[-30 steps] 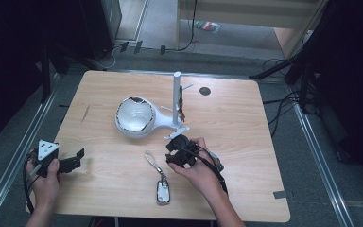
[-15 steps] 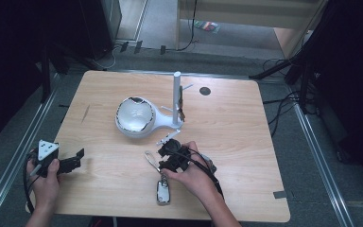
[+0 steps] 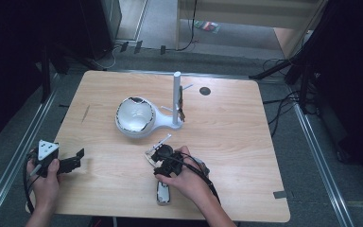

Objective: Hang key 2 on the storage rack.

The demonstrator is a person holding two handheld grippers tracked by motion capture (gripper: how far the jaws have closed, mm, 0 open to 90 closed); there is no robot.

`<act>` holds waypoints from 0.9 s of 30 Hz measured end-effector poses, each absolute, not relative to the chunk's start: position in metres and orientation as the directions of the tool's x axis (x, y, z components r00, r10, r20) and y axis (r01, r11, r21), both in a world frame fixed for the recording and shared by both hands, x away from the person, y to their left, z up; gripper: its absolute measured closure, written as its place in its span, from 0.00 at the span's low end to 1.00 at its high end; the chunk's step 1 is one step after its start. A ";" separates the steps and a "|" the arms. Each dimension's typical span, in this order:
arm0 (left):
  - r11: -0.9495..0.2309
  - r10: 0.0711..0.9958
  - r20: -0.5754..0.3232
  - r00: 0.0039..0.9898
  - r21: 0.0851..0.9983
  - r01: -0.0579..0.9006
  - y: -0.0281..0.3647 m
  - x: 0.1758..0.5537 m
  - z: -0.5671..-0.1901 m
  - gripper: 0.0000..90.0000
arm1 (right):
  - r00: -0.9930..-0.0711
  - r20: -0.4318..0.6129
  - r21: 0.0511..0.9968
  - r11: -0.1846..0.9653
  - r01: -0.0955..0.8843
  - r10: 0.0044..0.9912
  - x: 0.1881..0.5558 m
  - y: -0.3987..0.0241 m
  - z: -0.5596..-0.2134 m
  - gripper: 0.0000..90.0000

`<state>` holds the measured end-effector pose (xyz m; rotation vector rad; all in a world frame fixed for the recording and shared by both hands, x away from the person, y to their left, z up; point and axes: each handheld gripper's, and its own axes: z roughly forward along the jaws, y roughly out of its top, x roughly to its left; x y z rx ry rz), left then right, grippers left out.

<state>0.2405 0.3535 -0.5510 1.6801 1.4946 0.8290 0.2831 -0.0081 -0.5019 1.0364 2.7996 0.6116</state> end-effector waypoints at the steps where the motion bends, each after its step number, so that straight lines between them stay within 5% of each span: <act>1: -0.058 0.993 -0.006 0.119 0.849 0.526 0.354 0.241 -0.551 0.05 | -0.770 0.050 0.399 0.694 0.599 0.636 0.283 -0.007 -0.503 0.63; 27: -0.056 0.993 -0.009 0.120 0.848 0.527 0.354 0.241 -0.551 0.05 | -0.787 0.022 0.370 0.726 0.580 0.617 0.279 -0.001 -0.515 0.91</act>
